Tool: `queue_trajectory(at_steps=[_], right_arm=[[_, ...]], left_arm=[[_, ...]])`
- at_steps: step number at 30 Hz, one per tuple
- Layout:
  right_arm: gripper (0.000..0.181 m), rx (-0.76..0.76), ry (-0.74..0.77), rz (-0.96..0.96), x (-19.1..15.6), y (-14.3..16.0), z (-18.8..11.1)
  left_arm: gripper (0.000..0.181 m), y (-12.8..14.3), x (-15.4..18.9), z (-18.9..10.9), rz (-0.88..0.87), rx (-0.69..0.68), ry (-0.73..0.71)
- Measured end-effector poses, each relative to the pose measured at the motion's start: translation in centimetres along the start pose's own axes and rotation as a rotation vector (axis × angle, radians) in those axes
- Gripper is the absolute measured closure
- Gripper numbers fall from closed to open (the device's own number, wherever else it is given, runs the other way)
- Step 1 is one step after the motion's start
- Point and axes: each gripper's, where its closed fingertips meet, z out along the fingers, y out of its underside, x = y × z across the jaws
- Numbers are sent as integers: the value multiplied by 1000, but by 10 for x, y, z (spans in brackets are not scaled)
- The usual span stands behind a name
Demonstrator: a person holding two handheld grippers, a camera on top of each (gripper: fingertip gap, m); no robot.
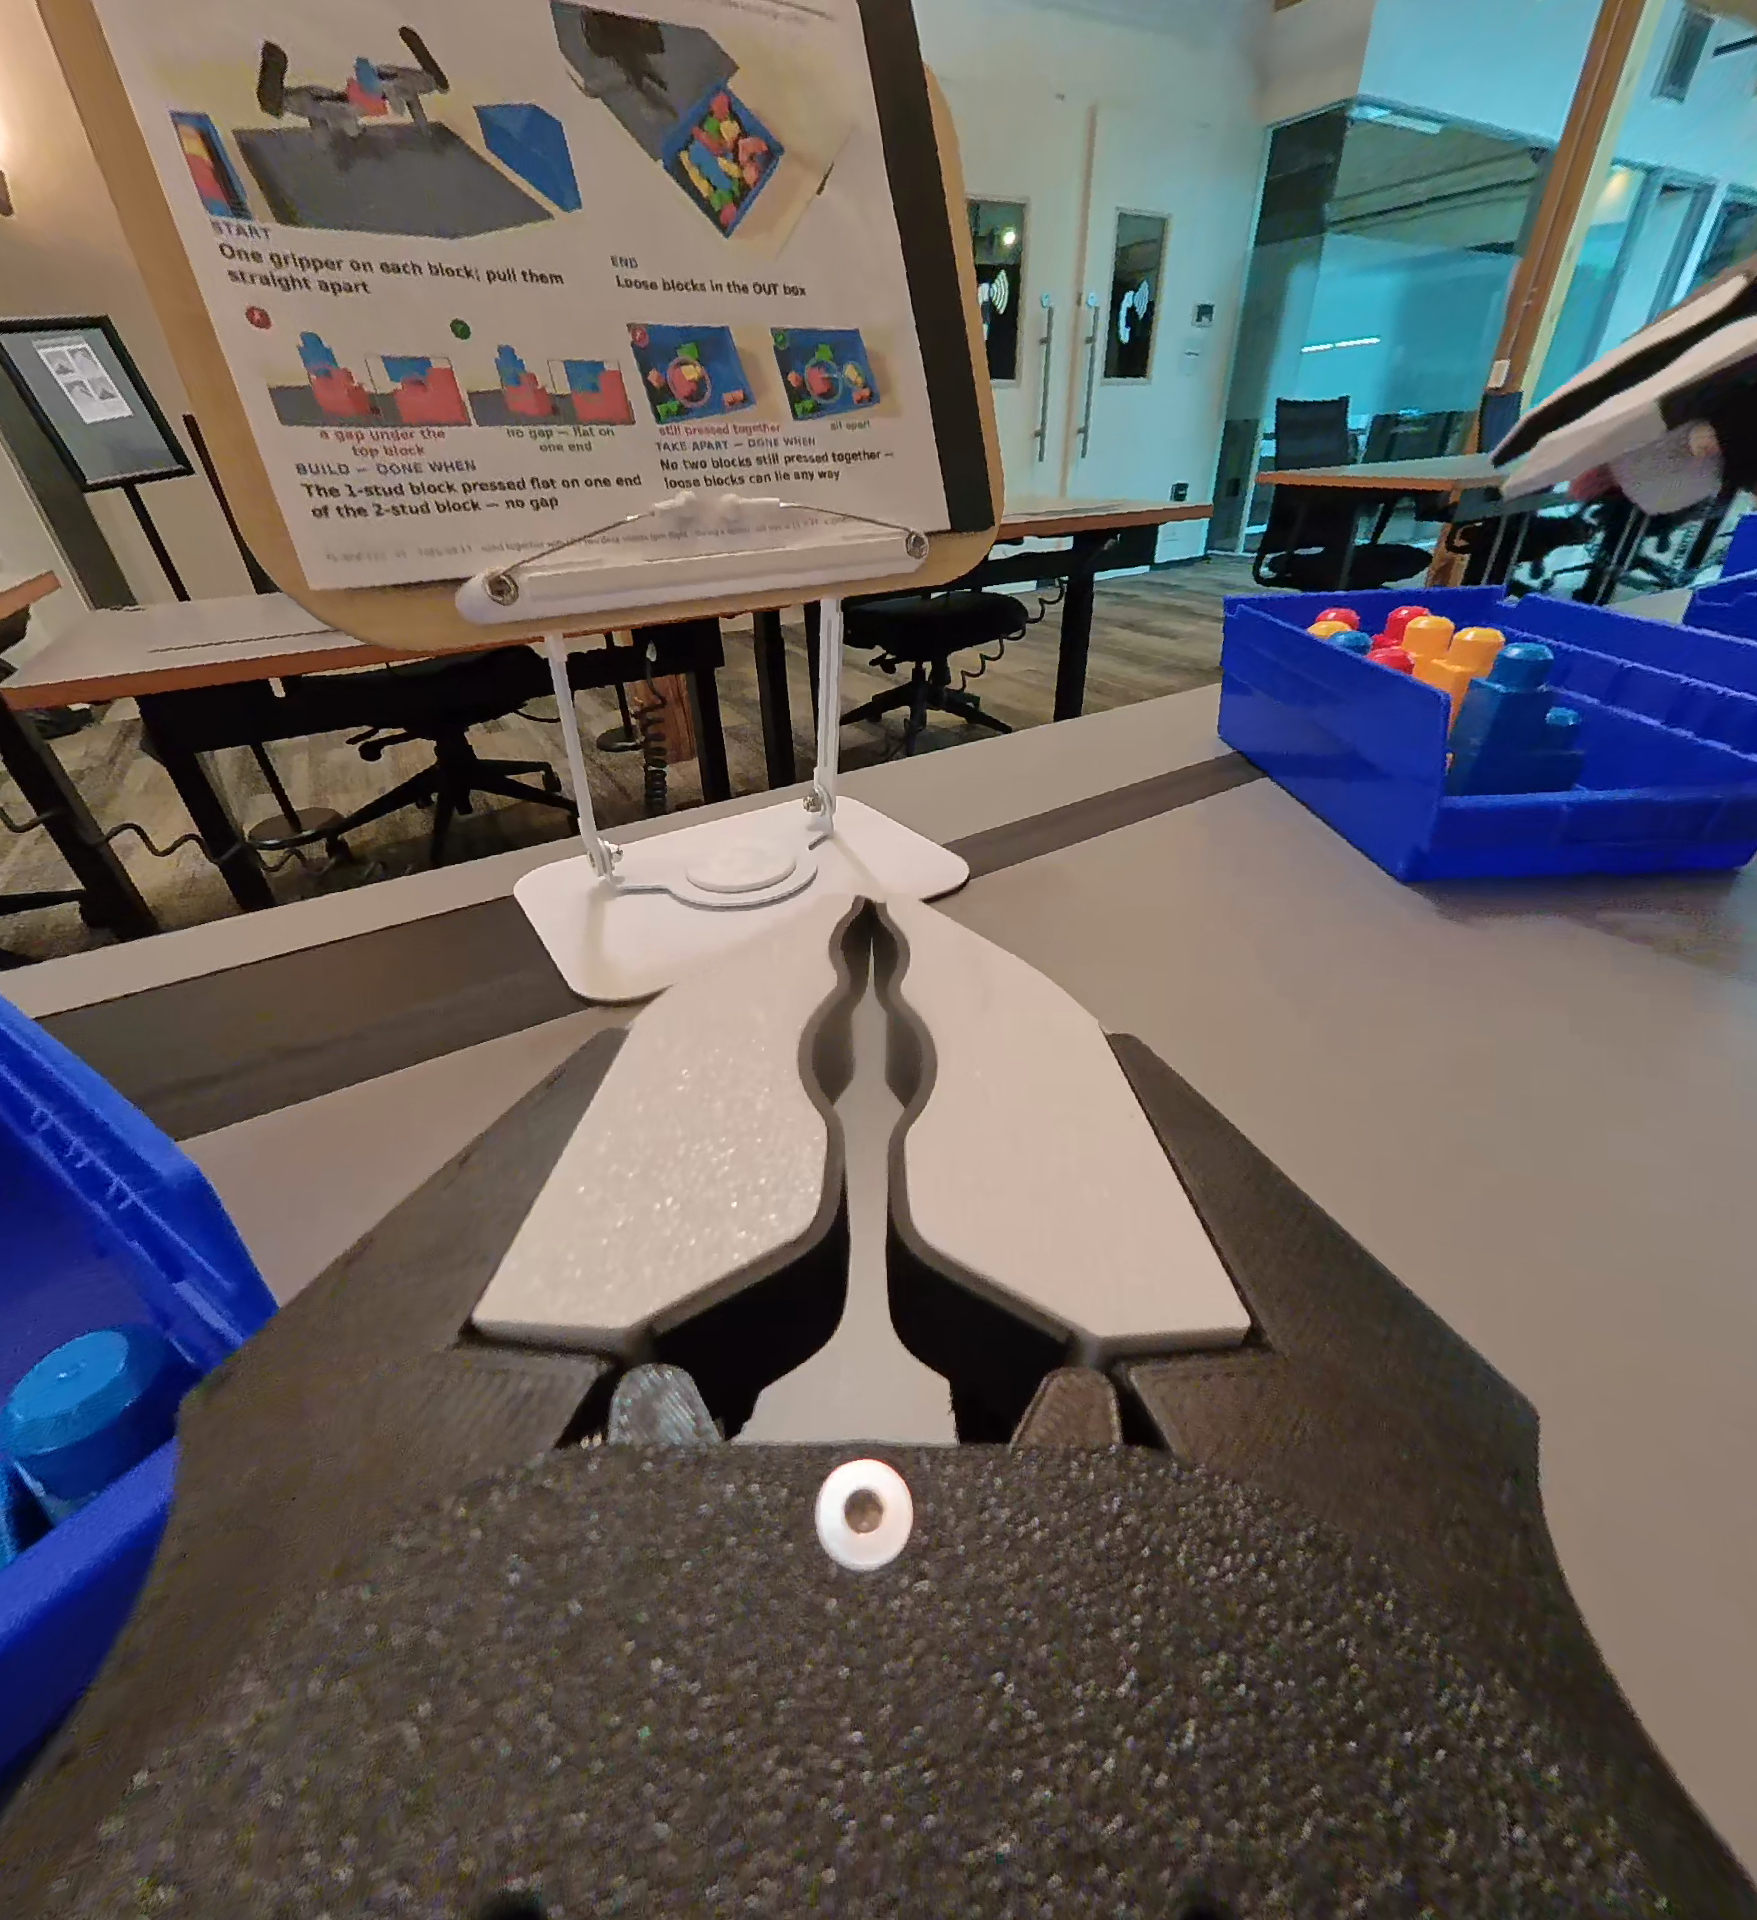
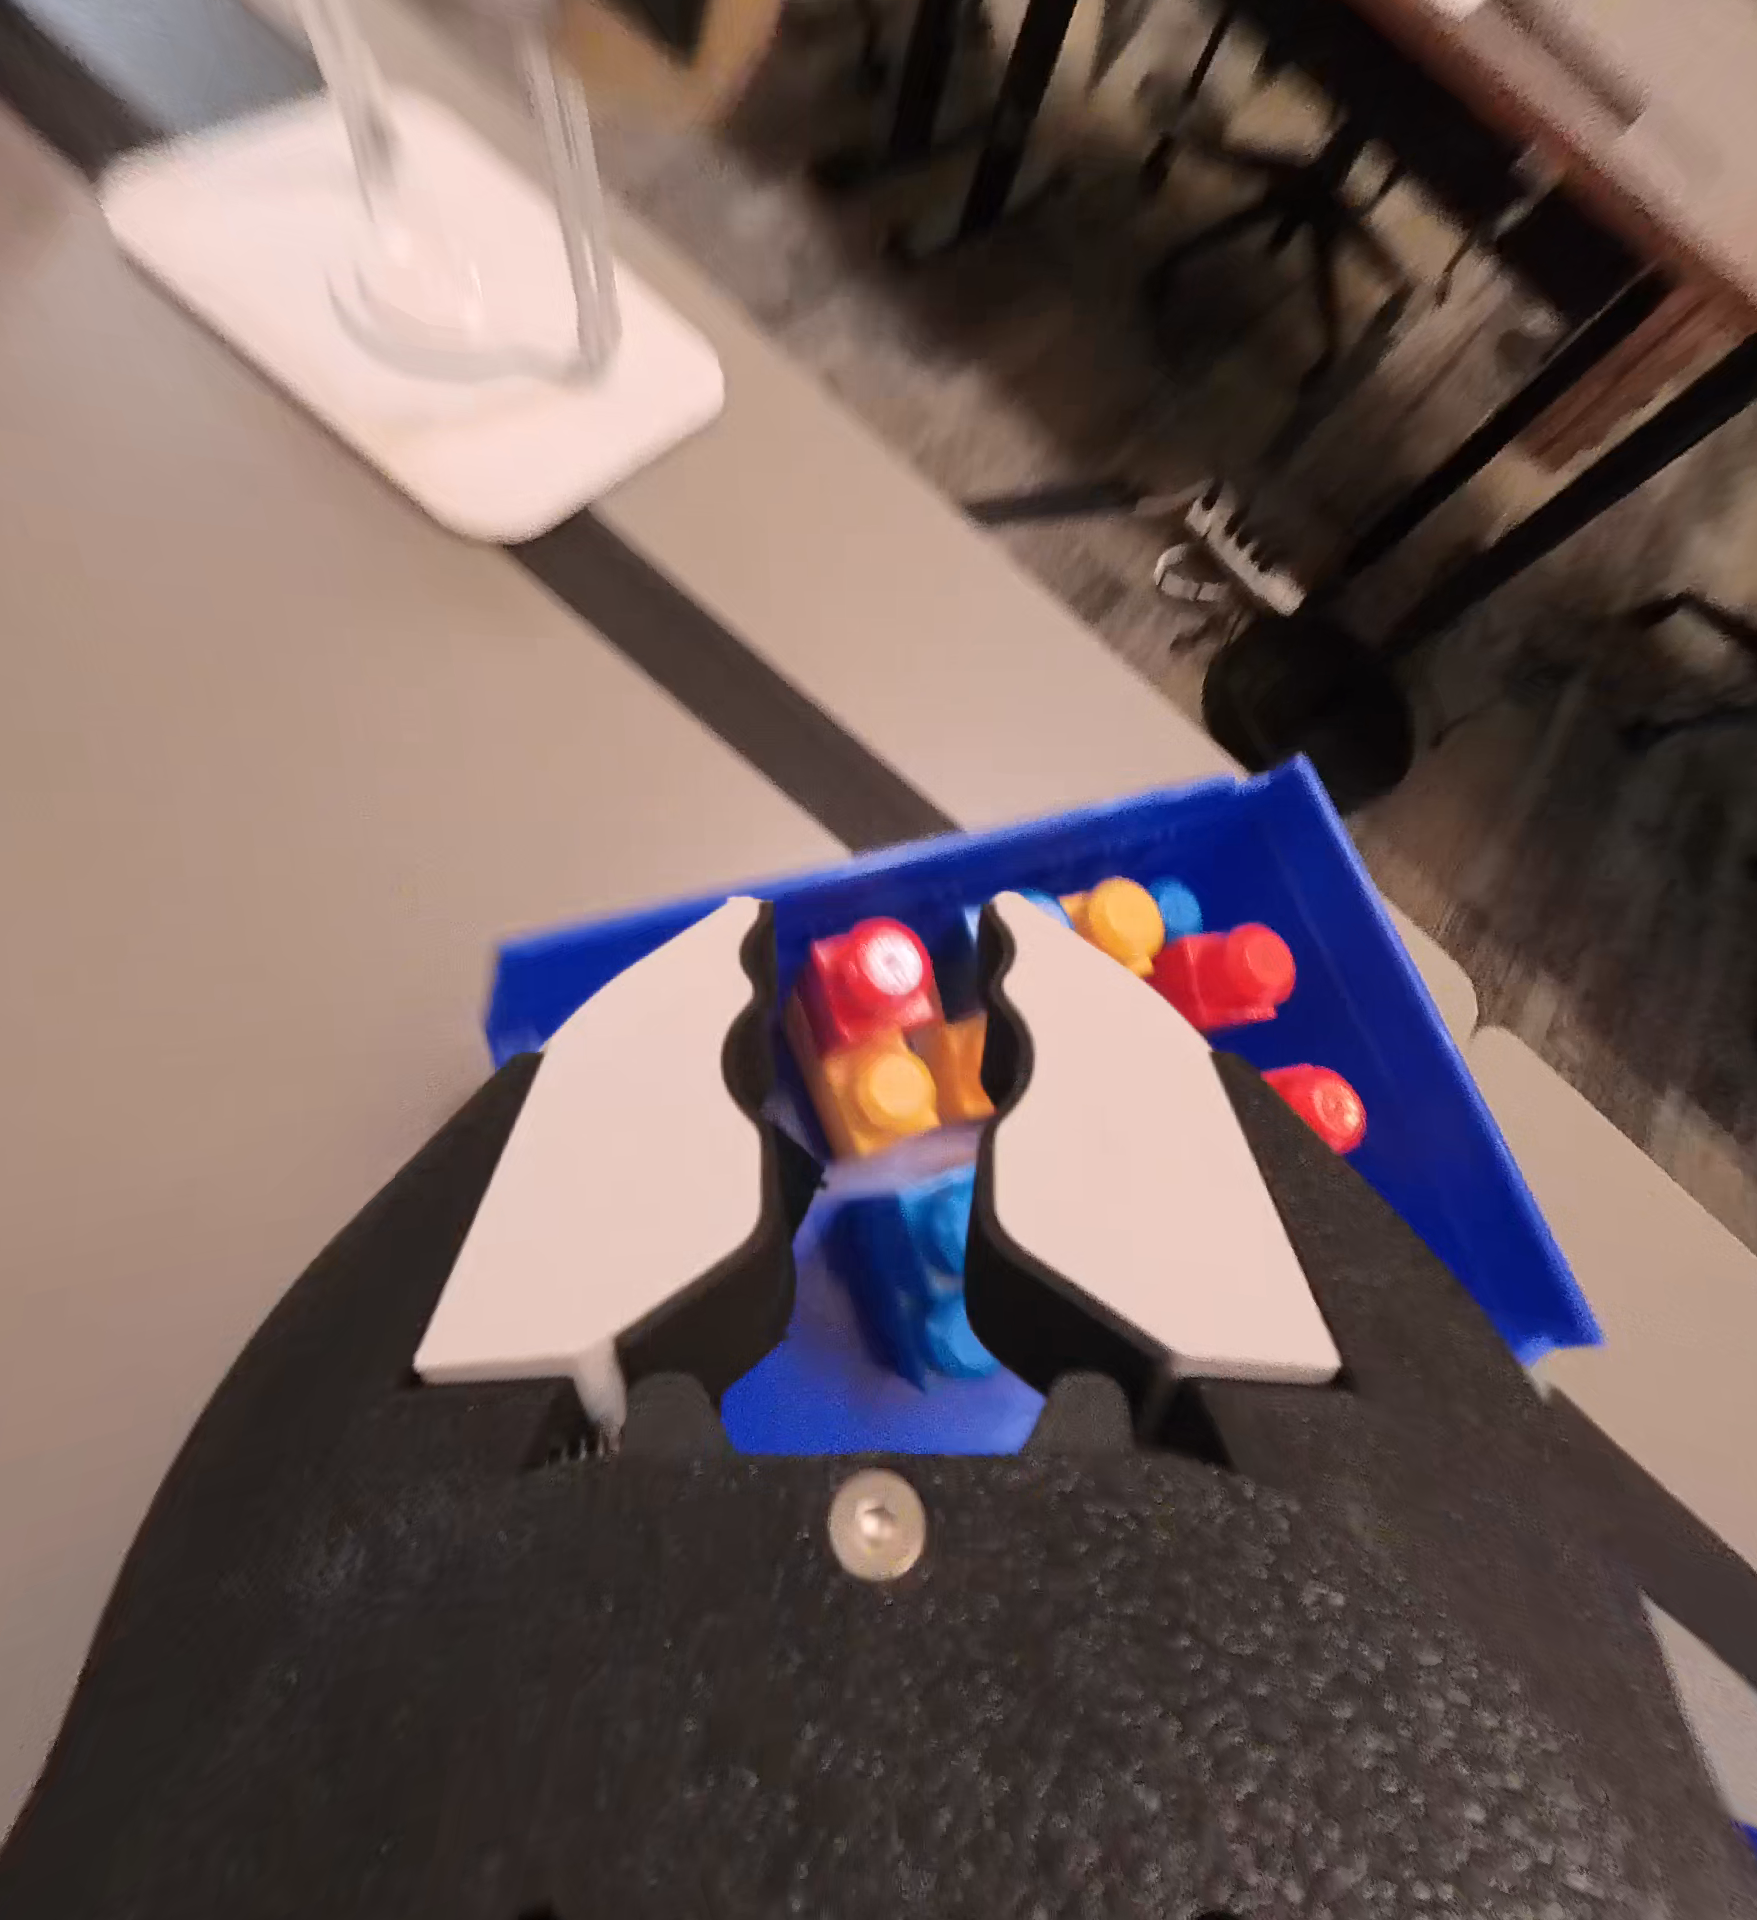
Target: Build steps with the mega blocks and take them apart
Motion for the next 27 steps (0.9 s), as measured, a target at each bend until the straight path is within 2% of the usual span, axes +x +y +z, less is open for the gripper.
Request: queue_trajectory(at_steps=[1, 4, 7, 10, 13, 19, 23, 27], right_arm=[[148, 57, 41, 28, -7, -9, -2], [157, 219, 160, 139, -33, -25, -5], [170, 344, 206, 272, -71, -27, -4], [177, 374, 207, 342, -113, -14, 6], [181, 391, 254, 365, -141, -2, 10], [181, 490, 324, 423, -162, 7, 9], [181, 480, 329, 452, -164, 16, 13], [181, 502, 330, 461, -163, 19, 5]], left_arm=[[181, -2, 1, -1, 0, 6, 2], [181, -7, 2, -3, -5, 25, 8], [181, -11, 2, -5, -1, 43, 6], [181, -14, -1, -7, -1, 57, -3], [178, -15, -2, -7, -23, 60, 9], [175, -16, -12, -8, 2, 61, -40], [167, -30, -50, -19, -21, 87, -166], [163, -40, -127, -35, -10, 24, -366]])
